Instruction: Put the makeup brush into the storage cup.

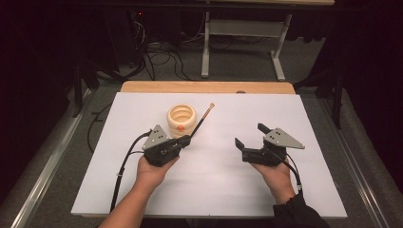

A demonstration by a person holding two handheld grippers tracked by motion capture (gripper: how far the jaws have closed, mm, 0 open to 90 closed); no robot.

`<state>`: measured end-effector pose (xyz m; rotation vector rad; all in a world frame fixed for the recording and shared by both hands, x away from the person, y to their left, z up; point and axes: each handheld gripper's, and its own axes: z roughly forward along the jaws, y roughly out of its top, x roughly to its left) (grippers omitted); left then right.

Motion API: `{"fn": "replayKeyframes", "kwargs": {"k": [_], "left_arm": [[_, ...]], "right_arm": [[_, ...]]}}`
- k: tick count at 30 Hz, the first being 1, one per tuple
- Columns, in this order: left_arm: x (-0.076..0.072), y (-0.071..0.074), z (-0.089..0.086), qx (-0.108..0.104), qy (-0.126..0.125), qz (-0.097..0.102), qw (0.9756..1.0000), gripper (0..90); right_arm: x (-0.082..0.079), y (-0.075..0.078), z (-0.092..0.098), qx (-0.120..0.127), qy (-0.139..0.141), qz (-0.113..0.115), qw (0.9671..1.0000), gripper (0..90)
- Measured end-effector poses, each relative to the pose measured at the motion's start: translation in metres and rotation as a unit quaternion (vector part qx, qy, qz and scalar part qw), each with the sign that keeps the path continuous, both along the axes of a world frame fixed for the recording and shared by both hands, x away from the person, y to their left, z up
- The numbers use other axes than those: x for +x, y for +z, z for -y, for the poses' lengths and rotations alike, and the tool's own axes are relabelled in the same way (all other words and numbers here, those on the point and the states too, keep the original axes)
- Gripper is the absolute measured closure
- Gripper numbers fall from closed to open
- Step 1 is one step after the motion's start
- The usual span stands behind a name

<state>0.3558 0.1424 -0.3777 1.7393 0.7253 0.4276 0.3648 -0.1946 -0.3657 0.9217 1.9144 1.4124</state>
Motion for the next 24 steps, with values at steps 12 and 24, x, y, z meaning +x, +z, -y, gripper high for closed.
{"fn": "replayKeyframes", "kwargs": {"k": [12, 24], "left_arm": [[0.000, -0.011, 0.019, -0.007, -0.017, -0.001, 0.9998, 84.9], [-0.008, -0.025, 0.022, -0.004, -0.028, -0.015, 0.9995, 84.9]], "right_arm": [[-0.008, -0.003, -0.003, 0.007, 0.012, -0.004, 0.9999, 8.8], [-0.012, -0.011, -0.003, 0.015, 0.022, -0.016, 0.9995, 11.5]]}}
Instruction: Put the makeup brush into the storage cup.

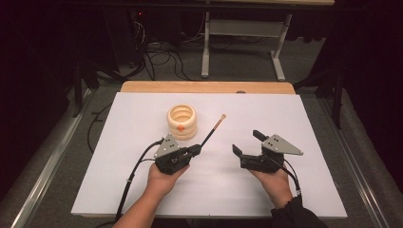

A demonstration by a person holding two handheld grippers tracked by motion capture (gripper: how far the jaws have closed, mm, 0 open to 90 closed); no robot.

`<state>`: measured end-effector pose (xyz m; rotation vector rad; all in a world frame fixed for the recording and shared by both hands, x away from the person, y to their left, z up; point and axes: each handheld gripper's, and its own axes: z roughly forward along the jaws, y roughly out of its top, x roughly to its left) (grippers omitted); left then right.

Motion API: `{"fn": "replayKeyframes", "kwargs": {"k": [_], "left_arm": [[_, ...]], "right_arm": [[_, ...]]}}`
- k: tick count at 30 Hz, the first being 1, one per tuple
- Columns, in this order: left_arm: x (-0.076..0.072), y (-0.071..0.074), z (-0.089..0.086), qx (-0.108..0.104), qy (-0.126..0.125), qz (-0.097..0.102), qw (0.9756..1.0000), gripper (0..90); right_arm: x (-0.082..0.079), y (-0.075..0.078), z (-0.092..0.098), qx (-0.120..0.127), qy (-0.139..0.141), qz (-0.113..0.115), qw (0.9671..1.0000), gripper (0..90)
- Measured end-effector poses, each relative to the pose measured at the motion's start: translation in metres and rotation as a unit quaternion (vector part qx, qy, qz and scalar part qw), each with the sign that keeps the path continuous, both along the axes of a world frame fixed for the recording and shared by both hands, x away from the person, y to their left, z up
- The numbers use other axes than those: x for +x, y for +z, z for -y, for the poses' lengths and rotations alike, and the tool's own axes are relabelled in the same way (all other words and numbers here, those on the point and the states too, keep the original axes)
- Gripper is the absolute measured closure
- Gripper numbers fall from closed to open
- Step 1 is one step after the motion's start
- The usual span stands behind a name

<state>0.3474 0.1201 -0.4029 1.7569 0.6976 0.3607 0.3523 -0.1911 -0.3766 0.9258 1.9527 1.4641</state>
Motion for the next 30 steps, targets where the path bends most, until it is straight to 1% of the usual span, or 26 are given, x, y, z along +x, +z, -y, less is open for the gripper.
{"fn": "replayKeyframes", "kwargs": {"k": [4, 12, 15, 20, 26, 30], "left_arm": [[-0.001, -0.001, 0.001, -0.007, 0.000, -0.001, 1.0000, 84.9], [-0.005, -0.003, 0.005, -0.006, -0.003, -0.002, 1.0000, 84.8], [-0.006, -0.004, 0.007, -0.007, -0.005, -0.002, 1.0000, 84.9], [-0.008, -0.005, 0.009, -0.007, -0.011, -0.004, 0.9999, 84.9], [-0.010, -0.007, 0.013, -0.007, -0.014, -0.003, 0.9999, 84.9], [-0.010, -0.009, 0.016, -0.006, -0.021, -0.005, 0.9998, 84.9]], "right_arm": [[-0.002, -0.002, -0.003, 0.009, 0.005, -0.002, 0.9999, 14.1], [-0.004, -0.002, -0.008, 0.030, 0.020, -0.006, 0.9993, 16.6], [-0.005, -0.002, -0.010, 0.041, 0.027, -0.013, 0.9987, 17.1], [-0.006, -0.003, -0.014, 0.061, 0.034, -0.027, 0.9972, 17.8], [-0.007, -0.005, -0.019, 0.089, 0.045, -0.043, 0.9941, 19.7], [-0.006, -0.007, -0.022, 0.102, 0.044, -0.051, 0.9925, 21.3]]}}
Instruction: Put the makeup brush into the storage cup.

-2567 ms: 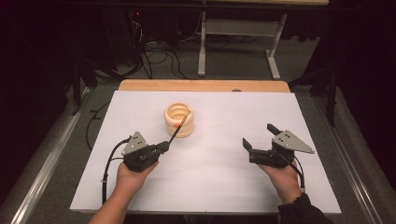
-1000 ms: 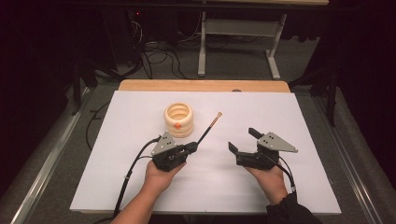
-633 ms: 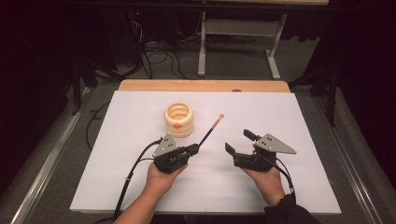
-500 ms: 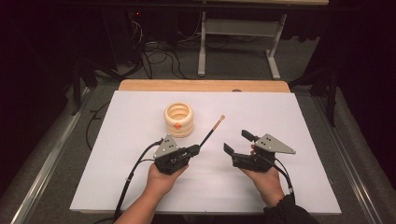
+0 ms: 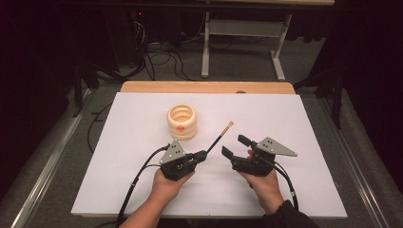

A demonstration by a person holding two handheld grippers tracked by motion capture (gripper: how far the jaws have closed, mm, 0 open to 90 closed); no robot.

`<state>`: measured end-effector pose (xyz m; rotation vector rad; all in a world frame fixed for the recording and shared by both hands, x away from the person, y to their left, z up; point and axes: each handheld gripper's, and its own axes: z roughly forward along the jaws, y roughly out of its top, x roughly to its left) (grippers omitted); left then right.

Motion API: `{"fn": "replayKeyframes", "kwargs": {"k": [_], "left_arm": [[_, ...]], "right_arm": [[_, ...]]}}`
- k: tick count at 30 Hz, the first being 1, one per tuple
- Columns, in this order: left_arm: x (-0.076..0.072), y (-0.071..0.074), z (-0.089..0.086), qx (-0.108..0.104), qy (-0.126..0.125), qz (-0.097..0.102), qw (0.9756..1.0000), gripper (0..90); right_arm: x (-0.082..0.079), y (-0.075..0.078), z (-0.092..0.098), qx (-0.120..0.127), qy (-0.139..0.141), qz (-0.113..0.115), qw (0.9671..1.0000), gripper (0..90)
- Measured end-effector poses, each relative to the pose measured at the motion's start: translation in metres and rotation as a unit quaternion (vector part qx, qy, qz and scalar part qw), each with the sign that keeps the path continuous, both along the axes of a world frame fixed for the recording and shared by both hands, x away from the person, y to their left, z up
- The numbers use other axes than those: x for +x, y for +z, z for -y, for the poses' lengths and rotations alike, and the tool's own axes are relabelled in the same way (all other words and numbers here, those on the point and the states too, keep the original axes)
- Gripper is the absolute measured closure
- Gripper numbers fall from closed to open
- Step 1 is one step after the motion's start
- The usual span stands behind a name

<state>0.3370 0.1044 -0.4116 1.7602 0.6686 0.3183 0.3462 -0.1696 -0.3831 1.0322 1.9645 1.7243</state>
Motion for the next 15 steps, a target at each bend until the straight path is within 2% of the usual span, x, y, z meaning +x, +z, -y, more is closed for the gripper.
{"fn": "replayKeyframes", "kwargs": {"k": [8, 13, 15], "left_arm": [[-0.0023, -0.0008, 0.0035, -0.002, -0.003, 0.003, 1.0000, 84.9], [-0.0032, -0.0009, 0.0043, -0.004, -0.005, 0.004, 1.0000, 84.9], [-0.0037, -0.0009, 0.0050, -0.005, -0.006, 0.005, 1.0000, 84.9]], "right_arm": [[0.0025, -0.0022, -0.0030, 0.031, 0.002, -0.020, 0.9993, 25.3], [0.0037, -0.0042, -0.0050, 0.042, 0.005, -0.032, 0.9986, 26.2], [0.0044, -0.0052, -0.0060, 0.054, 0.008, -0.042, 0.9976, 27.1]]}}
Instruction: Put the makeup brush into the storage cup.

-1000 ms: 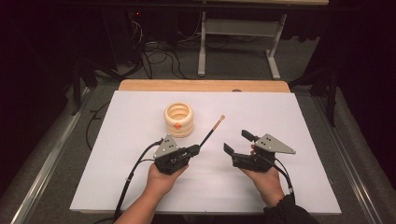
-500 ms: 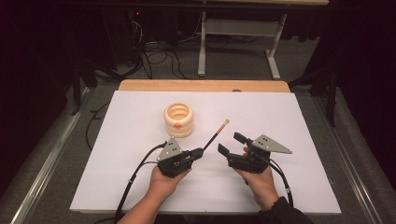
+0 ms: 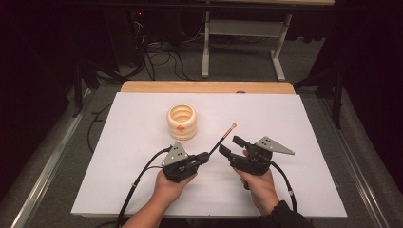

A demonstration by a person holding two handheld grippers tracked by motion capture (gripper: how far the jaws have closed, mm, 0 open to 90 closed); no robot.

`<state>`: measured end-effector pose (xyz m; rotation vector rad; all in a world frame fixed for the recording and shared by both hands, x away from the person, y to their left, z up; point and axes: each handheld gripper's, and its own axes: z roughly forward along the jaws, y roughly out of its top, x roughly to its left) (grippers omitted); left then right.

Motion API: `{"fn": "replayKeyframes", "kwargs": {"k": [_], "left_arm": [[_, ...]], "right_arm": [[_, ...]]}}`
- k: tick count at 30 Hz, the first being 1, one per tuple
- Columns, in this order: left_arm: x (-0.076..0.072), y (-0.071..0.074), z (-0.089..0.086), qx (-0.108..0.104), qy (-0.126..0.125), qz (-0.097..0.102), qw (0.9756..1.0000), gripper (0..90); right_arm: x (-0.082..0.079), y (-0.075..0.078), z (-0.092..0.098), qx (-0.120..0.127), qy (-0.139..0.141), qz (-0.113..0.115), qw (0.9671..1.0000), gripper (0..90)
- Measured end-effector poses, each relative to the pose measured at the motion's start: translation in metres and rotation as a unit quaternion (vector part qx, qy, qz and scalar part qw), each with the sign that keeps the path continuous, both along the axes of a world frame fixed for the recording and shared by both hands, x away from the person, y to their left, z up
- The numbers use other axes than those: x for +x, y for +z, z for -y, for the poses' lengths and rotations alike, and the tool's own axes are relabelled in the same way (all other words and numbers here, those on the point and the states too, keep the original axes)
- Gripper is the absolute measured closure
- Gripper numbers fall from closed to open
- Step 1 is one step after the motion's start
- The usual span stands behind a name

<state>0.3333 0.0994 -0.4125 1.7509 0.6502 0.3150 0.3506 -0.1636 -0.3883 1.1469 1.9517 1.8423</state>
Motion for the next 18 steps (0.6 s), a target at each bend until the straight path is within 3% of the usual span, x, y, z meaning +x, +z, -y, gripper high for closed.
{"fn": "replayKeyframes", "kwargs": {"k": [18], "left_arm": [[-0.0028, -0.0024, 0.0060, -0.002, -0.004, 0.006, 1.0000, 84.9]], "right_arm": [[0.0012, -0.0032, -0.0058, 0.039, 0.011, -0.031, 0.9987, 31.1]]}}
